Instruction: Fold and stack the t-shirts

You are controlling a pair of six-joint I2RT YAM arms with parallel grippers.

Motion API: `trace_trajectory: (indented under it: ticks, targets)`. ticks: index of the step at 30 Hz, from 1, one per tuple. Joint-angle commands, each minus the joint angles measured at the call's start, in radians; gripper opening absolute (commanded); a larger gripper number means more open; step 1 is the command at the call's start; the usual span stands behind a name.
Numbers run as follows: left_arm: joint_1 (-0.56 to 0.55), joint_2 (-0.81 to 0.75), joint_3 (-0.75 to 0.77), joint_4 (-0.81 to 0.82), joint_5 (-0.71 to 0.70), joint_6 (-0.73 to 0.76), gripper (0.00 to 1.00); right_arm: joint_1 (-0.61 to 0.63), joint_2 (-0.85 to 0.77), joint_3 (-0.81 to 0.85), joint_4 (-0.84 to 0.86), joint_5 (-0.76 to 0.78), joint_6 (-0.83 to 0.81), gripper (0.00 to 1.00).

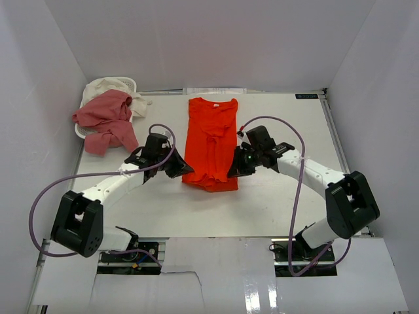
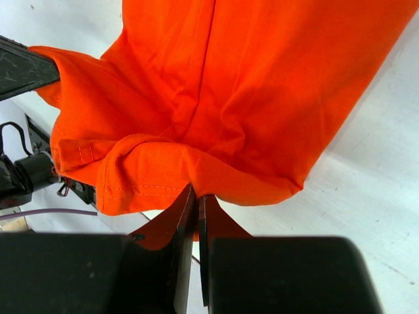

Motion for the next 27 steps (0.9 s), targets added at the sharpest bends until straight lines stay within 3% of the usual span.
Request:
trace_trajectory:
  ticks: [1,27]
  targets:
    - [0.016,0.029,0.056,0.001,-0.058,0.001,0.00,-0.019,0.021,0.071,-0.003,0.003,-0.042,0.08]
    - [0.057,0.253,0.312,0.022,-0.099,0.005,0.00,-0.105,0.184,0.319,-0.093,0.040,-0.125,0.08]
